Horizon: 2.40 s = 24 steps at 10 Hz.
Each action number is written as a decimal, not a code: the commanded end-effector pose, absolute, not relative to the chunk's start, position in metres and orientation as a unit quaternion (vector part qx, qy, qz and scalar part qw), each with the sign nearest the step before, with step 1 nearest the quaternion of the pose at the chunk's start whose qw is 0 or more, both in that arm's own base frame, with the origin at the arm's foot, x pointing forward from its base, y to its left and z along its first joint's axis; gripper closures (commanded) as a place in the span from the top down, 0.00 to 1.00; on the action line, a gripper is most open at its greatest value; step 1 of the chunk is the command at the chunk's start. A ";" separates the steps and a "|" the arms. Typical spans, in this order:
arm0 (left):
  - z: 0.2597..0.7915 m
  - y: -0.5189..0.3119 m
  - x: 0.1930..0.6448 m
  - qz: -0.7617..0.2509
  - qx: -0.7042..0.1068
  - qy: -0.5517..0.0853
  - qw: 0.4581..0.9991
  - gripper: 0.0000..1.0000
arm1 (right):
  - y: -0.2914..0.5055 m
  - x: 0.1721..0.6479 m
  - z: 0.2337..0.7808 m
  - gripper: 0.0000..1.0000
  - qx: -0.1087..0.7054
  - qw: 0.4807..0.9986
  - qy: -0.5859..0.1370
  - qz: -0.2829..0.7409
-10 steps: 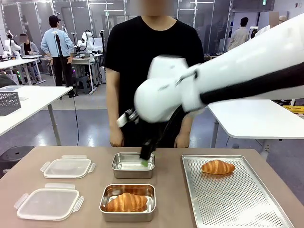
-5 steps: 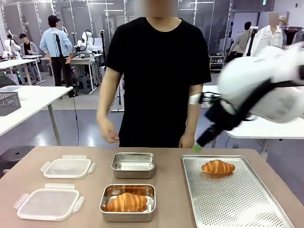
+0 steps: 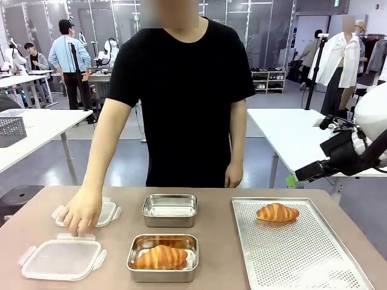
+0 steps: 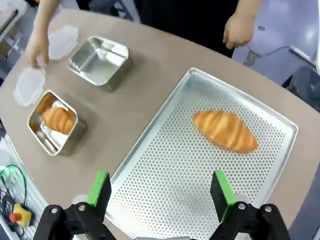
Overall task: Place the bread into the airtight container.
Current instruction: Pick up a Butter Roll and place it into an empty Airtight Container.
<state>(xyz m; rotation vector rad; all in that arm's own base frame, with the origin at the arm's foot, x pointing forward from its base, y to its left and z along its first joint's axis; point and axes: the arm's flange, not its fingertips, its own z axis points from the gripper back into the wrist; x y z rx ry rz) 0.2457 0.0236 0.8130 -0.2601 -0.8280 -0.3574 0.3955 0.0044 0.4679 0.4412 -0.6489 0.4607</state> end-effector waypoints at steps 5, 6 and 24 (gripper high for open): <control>0.814 0.023 0.246 -0.176 -0.129 -0.399 0.891 1.00 | 0.062 0.456 0.448 1.00 0.159 0.834 -0.396 0.351; 0.814 0.023 0.246 -0.176 -0.129 -0.399 0.891 1.00 | 0.071 0.466 0.452 1.00 0.162 0.832 -0.389 0.361; 0.814 0.023 0.246 -0.176 -0.129 -0.399 0.891 1.00 | -0.225 0.294 0.302 1.00 0.309 0.800 -0.512 -0.045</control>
